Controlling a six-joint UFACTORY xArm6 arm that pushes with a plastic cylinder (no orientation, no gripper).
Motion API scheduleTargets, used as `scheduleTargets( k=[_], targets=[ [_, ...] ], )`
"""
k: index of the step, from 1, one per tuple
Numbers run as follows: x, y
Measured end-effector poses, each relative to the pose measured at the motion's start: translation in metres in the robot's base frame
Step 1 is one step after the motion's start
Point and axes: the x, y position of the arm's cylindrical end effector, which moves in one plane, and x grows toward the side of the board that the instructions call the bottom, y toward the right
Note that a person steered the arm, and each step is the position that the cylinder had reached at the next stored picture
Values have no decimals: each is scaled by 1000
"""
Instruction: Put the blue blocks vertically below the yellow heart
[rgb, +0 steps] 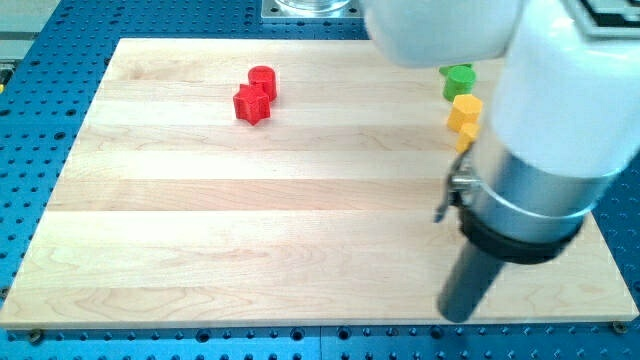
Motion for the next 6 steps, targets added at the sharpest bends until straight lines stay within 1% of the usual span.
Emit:
scheduleTargets(
  k=[1, 2, 3, 5, 6],
  targets=[
    [0, 40],
    [-35, 45],
    [-57, 42],
    [-58, 42],
    [-58, 71]
  ],
)
